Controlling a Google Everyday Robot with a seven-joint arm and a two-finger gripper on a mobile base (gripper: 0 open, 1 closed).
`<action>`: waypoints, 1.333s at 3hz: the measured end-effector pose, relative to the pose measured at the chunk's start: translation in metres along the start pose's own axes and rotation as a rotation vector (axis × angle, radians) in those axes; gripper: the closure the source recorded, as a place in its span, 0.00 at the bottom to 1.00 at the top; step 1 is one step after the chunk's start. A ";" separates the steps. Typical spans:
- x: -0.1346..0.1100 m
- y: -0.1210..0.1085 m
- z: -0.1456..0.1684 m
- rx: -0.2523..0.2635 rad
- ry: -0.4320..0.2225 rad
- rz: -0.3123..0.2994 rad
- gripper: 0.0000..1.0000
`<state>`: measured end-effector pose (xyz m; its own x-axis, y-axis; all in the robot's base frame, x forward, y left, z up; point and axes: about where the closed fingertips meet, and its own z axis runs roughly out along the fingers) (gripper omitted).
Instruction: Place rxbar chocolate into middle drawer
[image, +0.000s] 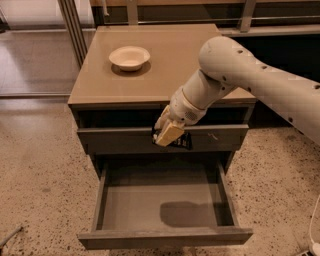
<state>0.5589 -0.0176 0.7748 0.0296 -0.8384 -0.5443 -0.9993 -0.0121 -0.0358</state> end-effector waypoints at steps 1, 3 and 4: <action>-0.001 0.002 0.003 -0.003 0.029 -0.019 1.00; 0.068 0.002 0.073 0.022 0.116 -0.085 1.00; 0.112 -0.009 0.115 0.043 0.080 -0.074 1.00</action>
Offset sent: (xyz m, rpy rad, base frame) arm -0.0013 -0.0195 -0.0964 -0.2039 -0.1122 0.0981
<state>0.5735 -0.0489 0.6177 0.0998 -0.8768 -0.4704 -0.9925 -0.0540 -0.1100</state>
